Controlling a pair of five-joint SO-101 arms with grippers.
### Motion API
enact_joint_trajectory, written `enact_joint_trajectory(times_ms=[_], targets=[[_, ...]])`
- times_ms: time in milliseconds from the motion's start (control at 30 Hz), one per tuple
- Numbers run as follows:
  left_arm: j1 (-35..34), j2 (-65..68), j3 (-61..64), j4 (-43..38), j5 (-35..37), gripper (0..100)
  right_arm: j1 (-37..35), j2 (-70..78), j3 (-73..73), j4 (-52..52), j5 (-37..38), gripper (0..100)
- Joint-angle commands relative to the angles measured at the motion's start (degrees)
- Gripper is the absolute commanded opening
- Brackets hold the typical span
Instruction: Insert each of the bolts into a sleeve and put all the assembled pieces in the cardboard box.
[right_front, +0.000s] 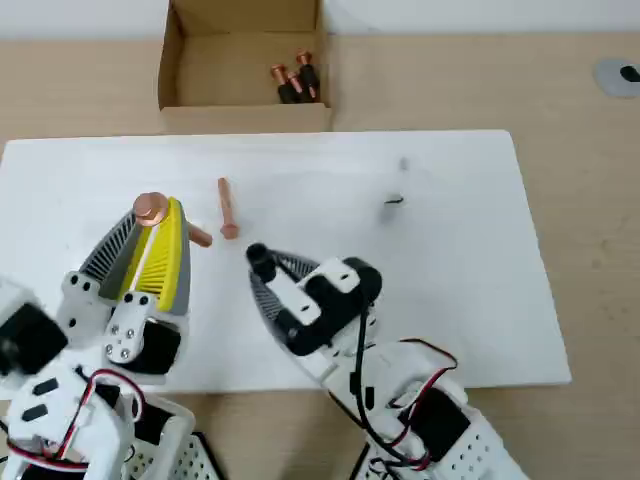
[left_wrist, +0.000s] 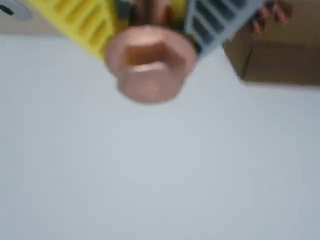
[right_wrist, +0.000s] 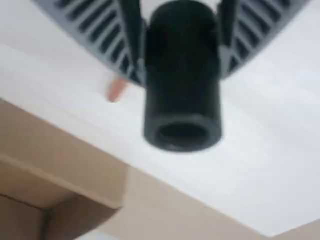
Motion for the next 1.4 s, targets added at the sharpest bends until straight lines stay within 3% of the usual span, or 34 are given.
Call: enact_joint_trajectory(times_ms=[0, 133, 433, 667, 900, 1367], targets=[[1.32, 0.4, -2.9, -3.87, -4.31, 1, -3.12, -1.45, 0.4, -1.76, 0.26, 0.9], [1.85, 0.31, -2.9, -4.92, -4.92, 1, -3.74, -1.45, 1.1, -2.11, 0.26, 0.9], [13.89, -0.04, -2.64, 0.88, -4.84, 1, -3.38, -1.54, 1.01, -7.3, 0.62, 0.9], [13.8, -0.04, -2.64, 0.97, -5.36, 1, -3.3, -1.54, 1.19, -11.52, 0.62, 0.9], [13.8, -0.04, -2.64, 1.32, -10.9, 1, -3.3, -1.54, 1.19, -11.43, 0.53, 0.9], [13.98, -0.13, -2.81, 8.09, -7.91, 1, -3.3, -1.54, 1.1, -11.43, 0.35, 0.9]])
